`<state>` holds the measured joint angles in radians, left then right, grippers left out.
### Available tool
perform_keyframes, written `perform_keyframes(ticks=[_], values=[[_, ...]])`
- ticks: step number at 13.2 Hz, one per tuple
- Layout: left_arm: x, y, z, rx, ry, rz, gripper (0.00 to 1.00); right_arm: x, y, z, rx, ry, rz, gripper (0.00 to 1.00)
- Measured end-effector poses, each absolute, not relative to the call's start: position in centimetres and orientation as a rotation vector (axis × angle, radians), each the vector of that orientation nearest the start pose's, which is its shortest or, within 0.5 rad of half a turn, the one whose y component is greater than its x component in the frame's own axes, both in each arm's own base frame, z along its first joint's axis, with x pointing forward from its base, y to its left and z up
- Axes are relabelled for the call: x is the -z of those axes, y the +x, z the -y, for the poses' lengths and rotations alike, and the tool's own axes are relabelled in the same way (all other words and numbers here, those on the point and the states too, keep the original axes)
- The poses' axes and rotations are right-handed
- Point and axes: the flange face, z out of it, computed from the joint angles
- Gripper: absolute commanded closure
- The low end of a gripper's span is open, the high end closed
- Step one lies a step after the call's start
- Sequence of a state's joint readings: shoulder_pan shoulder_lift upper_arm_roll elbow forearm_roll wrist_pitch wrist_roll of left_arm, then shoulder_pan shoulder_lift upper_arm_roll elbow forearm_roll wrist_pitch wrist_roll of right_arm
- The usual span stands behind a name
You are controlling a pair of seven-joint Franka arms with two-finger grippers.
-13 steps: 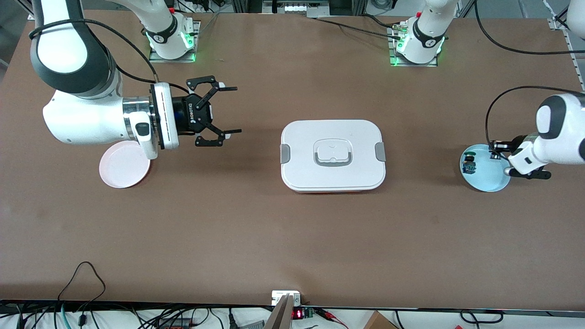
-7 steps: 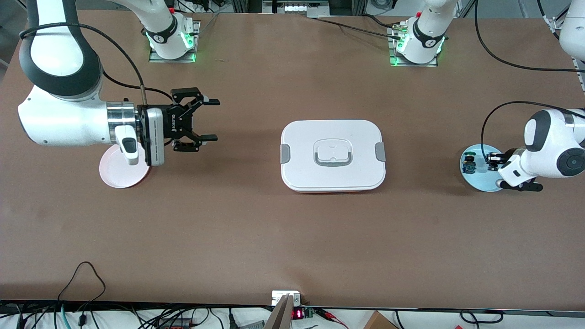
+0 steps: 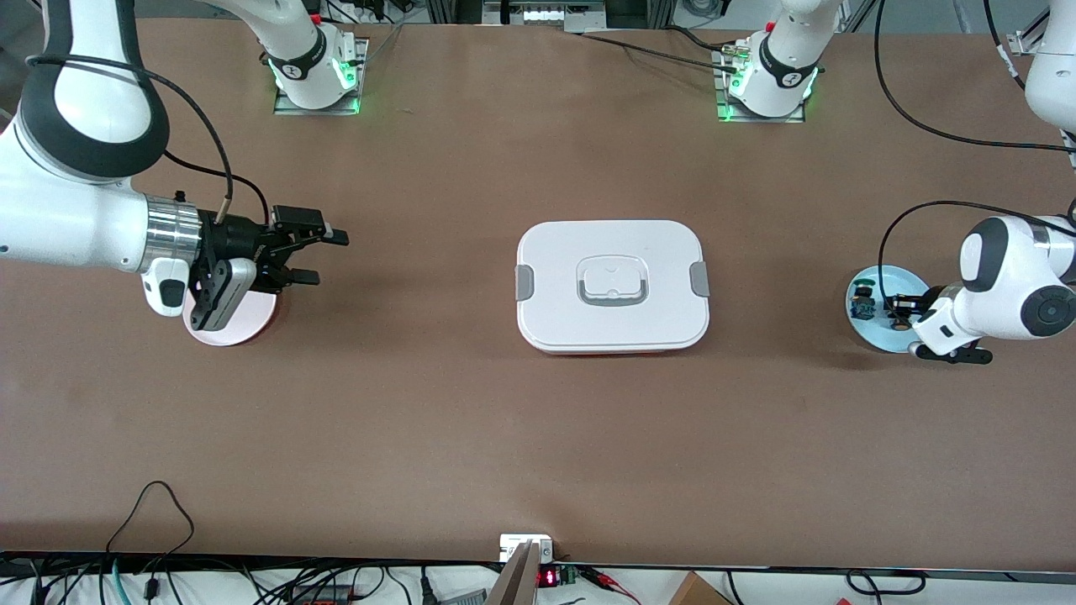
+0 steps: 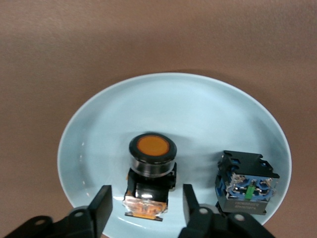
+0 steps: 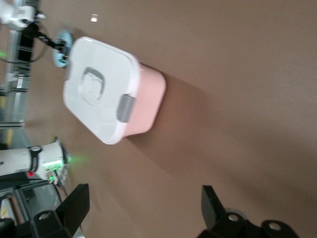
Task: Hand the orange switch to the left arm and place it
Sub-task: 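Lower the switch onto the light-blue plate and open the left gripper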
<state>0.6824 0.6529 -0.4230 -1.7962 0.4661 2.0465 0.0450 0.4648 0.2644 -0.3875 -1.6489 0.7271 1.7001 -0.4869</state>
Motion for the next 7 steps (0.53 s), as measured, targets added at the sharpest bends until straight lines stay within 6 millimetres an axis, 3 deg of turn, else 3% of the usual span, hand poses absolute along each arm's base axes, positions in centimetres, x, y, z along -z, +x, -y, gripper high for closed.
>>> perform_keyframes(ticks=[2,3,4,7], values=[[-20.8,59.6,-19.6,-0.478,-3.064,-0.001,0.0,-48.0,61.3,-12.7,-0.12,-2.66,0.456,0.0],[-23.1,60.4,-19.2,-0.466,-3.071,0.005,0.0,-48.4,61.4,-12.2,-0.135,-2.751,0.443,0.0],[-26.1,61.2,-18.6,-0.463,-3.077,0.021,0.0,-48.6,61.4,-11.6,-0.146,-2.815,0.435,0.0],[-38.1,62.9,-19.0,-0.458,-3.156,0.166,0.0,-48.5,61.0,-8.7,-0.24,-3.009,0.433,0.0]])
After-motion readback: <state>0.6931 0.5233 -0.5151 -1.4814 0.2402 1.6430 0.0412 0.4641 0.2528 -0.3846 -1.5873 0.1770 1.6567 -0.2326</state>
